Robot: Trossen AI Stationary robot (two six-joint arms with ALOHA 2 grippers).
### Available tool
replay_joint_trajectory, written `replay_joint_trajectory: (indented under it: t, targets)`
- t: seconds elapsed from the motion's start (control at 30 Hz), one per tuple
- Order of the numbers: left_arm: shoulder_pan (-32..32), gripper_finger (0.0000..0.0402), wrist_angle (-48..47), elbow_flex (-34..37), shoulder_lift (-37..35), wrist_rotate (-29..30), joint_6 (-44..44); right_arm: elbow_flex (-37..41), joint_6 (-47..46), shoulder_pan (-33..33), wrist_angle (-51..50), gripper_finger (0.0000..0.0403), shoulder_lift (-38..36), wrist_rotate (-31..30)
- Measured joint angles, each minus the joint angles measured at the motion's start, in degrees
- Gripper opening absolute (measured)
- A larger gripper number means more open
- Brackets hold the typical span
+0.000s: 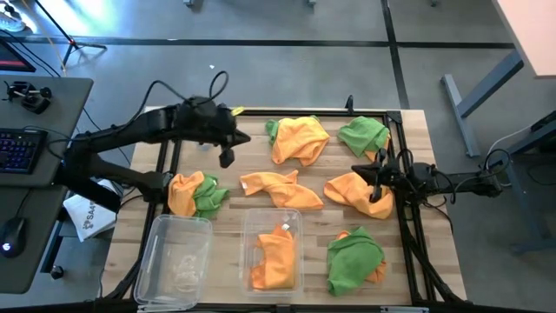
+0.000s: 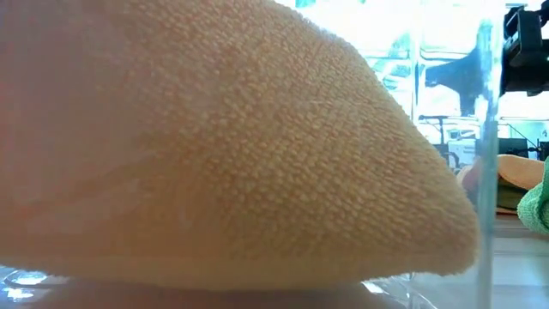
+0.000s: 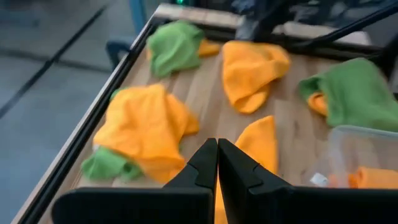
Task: Sort microfiber towel by color & place in baskets
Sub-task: Put the orange towel into the right transparent bin
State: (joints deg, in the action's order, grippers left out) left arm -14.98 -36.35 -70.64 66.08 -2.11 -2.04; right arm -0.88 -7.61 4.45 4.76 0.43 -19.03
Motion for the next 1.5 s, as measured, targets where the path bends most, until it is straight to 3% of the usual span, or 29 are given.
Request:
replay_joint_trajectory:
  t: [0.13,0.3,0.43,0.63,0.8,0.97,1.2,1.33,1.5]
  targets:
    - [0.0,0.0000,4.3,7.2,-6.2,-1.0,-2.5,-4.7,1.1,0.7,-0.3,0.0000,2.8,-1.3]
    - [0.0,0.0000,7.1,14.6,-13.7,-3.4,-2.0,-17.2,2.0,1.3,-10.1,0.0000,14.5,-6.7]
    - [0.0,0.0000,7.1,18.6,-18.4,-3.4,-0.1,-29.8,-3.5,1.3,-22.7,0.0000,28.3,-7.4]
    - [0.0,0.0000,7.3,21.9,-22.5,-3.4,2.0,-49.5,-16.8,1.2,-50.5,0.0000,47.9,-6.2]
    - [0.0,0.0000,7.3,22.4,-23.2,-3.4,1.8,-58.3,-20.9,-0.1,-65.9,0.0000,60.1,-2.4]
    - [0.0,0.0000,7.2,22.4,-23.2,-3.3,0.9,-55.9,-19.3,-2.2,-66.5,0.0000,66.5,6.2]
    - [0.0,0.0000,7.2,22.4,-23.1,-3.3,0.9,-44.3,-17.7,-6.1,-50.3,0.0009,68.4,13.7]
    - [0.0,0.0000,7.2,22.4,-23.1,-3.3,0.9,-38.8,-17.9,-9.0,-44.2,0.0048,68.4,16.5]
    - [0.0,0.0000,7.2,22.4,-23.1,-3.3,0.7,-36.6,-13.7,-10.5,-39.1,0.0115,69.3,15.7]
